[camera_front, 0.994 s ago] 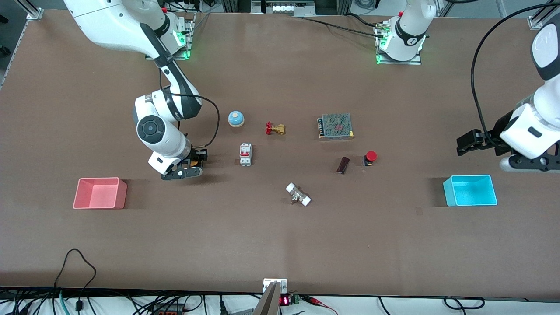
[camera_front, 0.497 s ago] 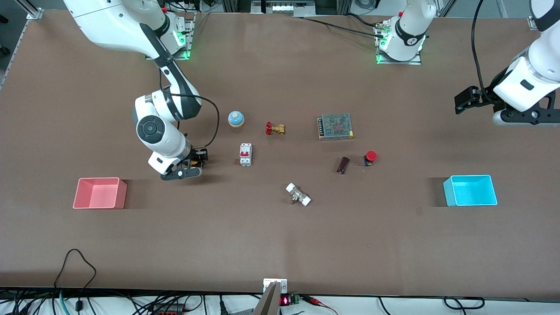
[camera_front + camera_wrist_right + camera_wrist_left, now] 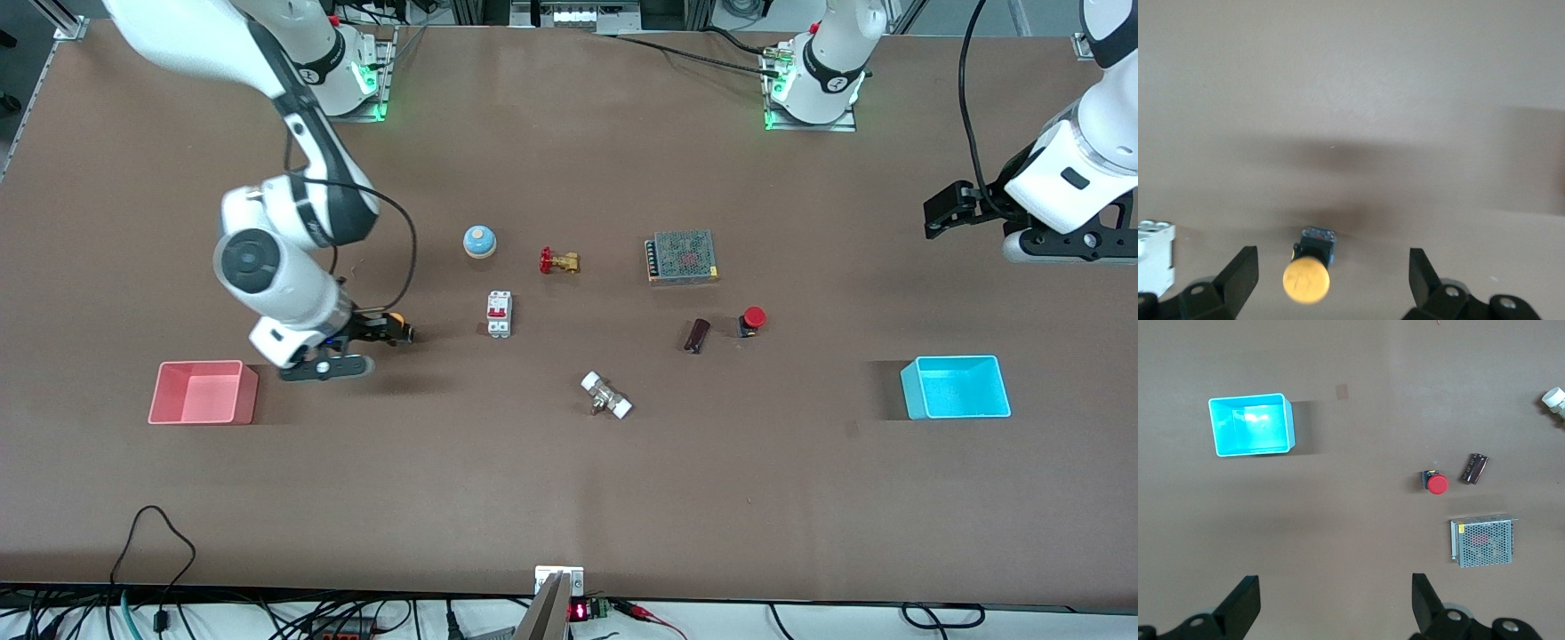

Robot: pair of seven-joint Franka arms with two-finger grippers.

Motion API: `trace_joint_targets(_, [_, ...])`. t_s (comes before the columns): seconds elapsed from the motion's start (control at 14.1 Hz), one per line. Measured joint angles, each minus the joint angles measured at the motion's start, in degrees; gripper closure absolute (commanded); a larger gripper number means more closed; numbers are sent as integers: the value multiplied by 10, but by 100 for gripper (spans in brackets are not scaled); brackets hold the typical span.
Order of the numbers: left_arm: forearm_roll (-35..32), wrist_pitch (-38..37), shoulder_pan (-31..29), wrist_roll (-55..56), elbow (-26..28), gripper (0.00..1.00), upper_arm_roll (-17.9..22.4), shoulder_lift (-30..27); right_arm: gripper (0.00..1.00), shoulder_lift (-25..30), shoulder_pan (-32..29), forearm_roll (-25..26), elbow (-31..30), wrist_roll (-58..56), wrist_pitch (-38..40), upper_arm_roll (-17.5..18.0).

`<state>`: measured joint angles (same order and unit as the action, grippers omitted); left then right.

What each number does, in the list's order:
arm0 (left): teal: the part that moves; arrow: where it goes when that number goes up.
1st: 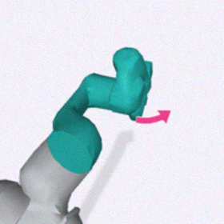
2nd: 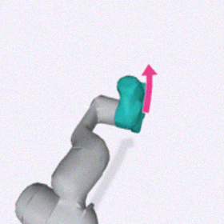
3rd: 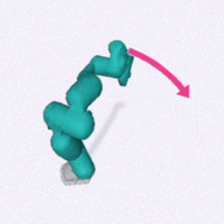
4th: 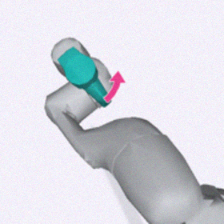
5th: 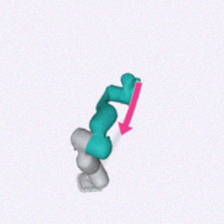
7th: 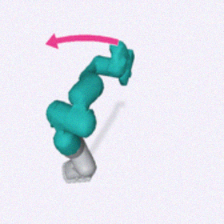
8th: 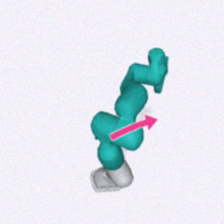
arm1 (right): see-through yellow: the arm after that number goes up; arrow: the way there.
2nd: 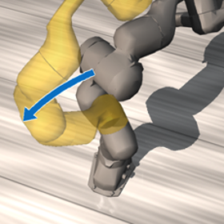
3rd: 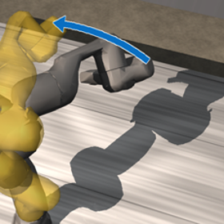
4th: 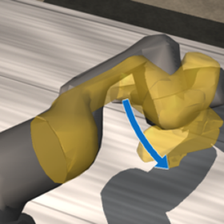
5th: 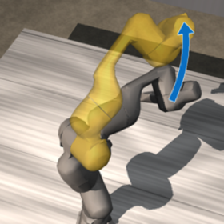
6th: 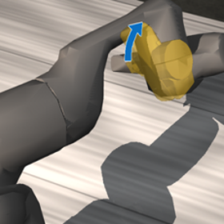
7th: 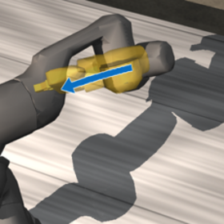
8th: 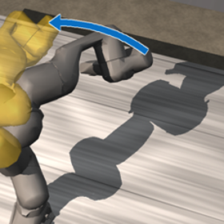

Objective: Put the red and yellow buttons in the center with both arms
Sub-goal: 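Set the yellow button down near the breaker and open the right gripper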

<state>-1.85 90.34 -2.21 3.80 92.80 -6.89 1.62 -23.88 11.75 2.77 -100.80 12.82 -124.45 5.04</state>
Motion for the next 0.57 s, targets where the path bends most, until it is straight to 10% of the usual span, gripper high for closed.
trace_joint_targets(0.57, [0, 0, 0, -6, -2, 0, -1, 2, 0, 103, -70, -6, 124, -75, 224, -6])
